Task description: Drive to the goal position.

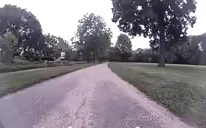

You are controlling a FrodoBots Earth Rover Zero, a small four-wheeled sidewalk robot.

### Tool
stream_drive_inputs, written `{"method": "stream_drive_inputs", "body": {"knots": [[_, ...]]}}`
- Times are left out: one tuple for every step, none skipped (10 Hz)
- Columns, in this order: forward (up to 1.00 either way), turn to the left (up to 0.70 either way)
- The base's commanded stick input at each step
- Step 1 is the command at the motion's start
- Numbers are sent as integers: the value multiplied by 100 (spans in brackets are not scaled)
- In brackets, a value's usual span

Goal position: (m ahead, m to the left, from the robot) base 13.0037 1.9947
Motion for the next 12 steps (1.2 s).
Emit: {"method": "stream_drive_inputs", "body": {"knots": [[9, 0], [55, 0], [70, 0], [70, 0], [70, 1], [70, 1], [70, 2], [70, 5], [70, 11], [70, 11], [70, 3], [70, 1]]}}
